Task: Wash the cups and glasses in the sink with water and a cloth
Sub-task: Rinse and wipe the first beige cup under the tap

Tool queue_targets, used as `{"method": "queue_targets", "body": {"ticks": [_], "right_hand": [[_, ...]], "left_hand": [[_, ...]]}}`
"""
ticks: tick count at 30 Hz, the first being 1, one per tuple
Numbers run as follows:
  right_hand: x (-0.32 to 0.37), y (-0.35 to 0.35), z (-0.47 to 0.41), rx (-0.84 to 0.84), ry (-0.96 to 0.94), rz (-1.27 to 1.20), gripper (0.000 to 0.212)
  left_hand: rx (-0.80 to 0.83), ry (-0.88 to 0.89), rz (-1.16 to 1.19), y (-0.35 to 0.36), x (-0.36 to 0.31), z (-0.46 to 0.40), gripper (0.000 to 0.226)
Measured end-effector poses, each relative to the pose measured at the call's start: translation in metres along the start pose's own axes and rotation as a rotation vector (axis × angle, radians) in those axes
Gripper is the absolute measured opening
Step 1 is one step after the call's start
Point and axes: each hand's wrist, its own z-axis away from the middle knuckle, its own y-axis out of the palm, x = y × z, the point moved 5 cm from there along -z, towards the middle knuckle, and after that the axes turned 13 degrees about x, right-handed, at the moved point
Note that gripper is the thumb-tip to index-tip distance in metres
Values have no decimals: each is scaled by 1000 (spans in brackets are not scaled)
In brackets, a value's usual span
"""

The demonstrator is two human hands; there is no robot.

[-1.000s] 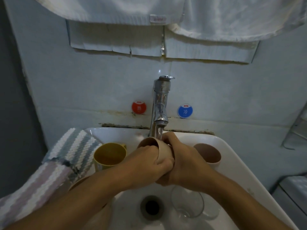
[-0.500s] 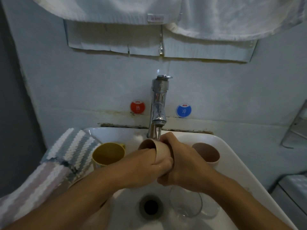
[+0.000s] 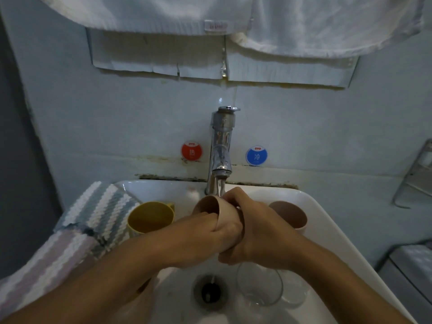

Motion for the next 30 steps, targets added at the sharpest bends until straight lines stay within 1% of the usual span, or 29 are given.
{"method": "queue_targets", "body": {"ticks": [2,3,5,6,8,12,15,17,19,22,26,28,30], "right_hand": [[0,-1,0,8,24,-6,86],[0,-1,0,13,37,-9,86],[0,-1,-1,8,55,-3,86],[0,-1,-1,-2,59,1,86],[-1,-3,-1,-39,62,14,85],[-2,-10,2,-107,55,17,80],[-1,-11,4,-94,51,-33,76],[0,-13,5,-95,65,-87,73],[0,-18,7,-110,78,-124,71],[6,-19,8,-107,61,-124,66],[10,-12,6,-91,9,-136,60],[10,-11,5,-100,6,-143,54],[9,-9,4,-94,23,-176,50]], "left_hand": [[-119,-41,-17,-4,2,0,45],[-139,-32,21,-5,4,0,38],[-130,11,130,-7,4,-3,21],[-136,27,190,-9,5,-3,21],[-207,31,340,-12,11,-3,26],[-372,-42,568,-12,15,2,28],[-424,-55,699,-7,17,5,34],[-452,-62,797,-5,19,5,31],[-465,-109,887,-4,25,5,27],[-473,-165,966,-2,30,4,32],[-546,-243,1074,-1,36,6,40],[-571,-248,1057,-2,37,7,42],[-562,-252,1007,-3,36,8,40]]}}
